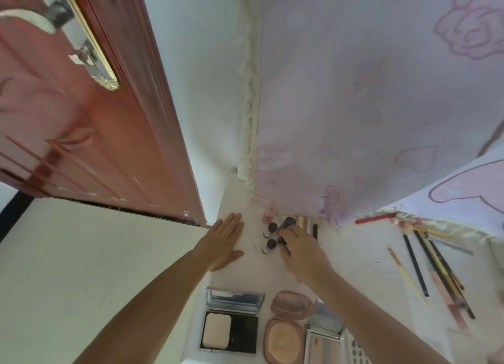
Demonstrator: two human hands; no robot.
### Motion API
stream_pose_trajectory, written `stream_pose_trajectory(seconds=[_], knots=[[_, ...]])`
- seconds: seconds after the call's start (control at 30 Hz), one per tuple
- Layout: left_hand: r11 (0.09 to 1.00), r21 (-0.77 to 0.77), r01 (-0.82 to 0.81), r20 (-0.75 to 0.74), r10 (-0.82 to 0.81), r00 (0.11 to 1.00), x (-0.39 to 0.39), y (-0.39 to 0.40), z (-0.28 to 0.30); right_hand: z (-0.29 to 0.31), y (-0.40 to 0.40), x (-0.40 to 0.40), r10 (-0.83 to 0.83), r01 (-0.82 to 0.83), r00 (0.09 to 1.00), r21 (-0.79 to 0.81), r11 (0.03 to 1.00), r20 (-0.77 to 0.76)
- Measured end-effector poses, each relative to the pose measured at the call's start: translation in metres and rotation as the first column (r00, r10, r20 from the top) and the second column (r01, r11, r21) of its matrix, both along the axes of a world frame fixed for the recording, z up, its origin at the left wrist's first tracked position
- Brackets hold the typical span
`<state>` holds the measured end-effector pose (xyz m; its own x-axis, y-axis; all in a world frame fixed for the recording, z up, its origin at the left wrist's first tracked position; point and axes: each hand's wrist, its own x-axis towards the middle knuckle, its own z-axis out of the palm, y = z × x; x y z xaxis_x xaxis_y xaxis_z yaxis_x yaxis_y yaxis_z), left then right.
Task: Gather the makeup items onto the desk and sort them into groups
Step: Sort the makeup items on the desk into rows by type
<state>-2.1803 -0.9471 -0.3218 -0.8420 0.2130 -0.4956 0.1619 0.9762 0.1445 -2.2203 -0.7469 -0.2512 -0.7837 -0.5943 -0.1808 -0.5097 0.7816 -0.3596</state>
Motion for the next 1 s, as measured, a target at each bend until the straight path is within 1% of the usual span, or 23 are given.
stream_pose_trajectory(seconds=[0.27, 0.43, 0.57, 0.6, 0.7, 0.8, 0.83, 0.9, 0.93, 1.0], knots=[[1.000, -0.018, 0.011, -0.052, -0.012, 0.999, 0.002, -0.001, -0.009, 0.001, 0.000, 0.005, -0.064, 0.064, 0.998, -0.007, 0.998, -0.016], [1.000, -0.021, 0.008, -0.037, -0.008, 0.999, 0.002, 0.000, -0.005, 0.006, 0.002, 0.010, -0.084, 0.083, 0.995, -0.024, 0.996, -0.050], [0.999, 0.021, -0.031, -0.040, 0.031, 0.999, 0.001, 0.003, 0.006, 0.014, 0.015, 0.014, -0.092, 0.090, 0.993, -0.027, 0.996, -0.079], [0.998, 0.031, -0.048, -0.060, 0.050, 0.997, 0.003, 0.003, 0.010, 0.017, 0.018, 0.015, -0.084, 0.080, 0.992, -0.044, 0.996, -0.092], [0.990, 0.083, -0.116, -0.181, 0.130, 0.975, 0.010, 0.007, 0.029, 0.023, 0.038, 0.020, -0.089, 0.076, 0.987, -0.100, 0.992, -0.136], [0.964, 0.212, -0.161, -0.375, 0.232, 0.897, 0.019, 0.025, 0.064, 0.021, 0.069, 0.023, -0.134, 0.125, 0.987, -0.095, 0.988, -0.091], [0.963, 0.233, -0.134, -0.481, 0.234, 0.845, 0.020, 0.034, 0.073, 0.019, 0.083, 0.023, -0.156, 0.148, 0.984, -0.103, 0.984, -0.085], [0.971, 0.230, -0.064, -0.663, 0.204, 0.721, 0.021, 0.059, 0.088, 0.014, 0.112, 0.018, -0.210, 0.205, 0.976, -0.066, 0.976, -0.065], [0.976, 0.217, -0.024, -0.701, 0.173, 0.692, 0.020, 0.075, 0.098, 0.012, 0.128, 0.015, -0.242, 0.239, 0.969, -0.050, 0.970, -0.056], [0.978, 0.203, 0.046, -0.720, 0.117, 0.684, 0.014, 0.113, 0.109, 0.009, 0.162, 0.006, -0.307, 0.305, 0.950, -0.041, 0.952, -0.053]])
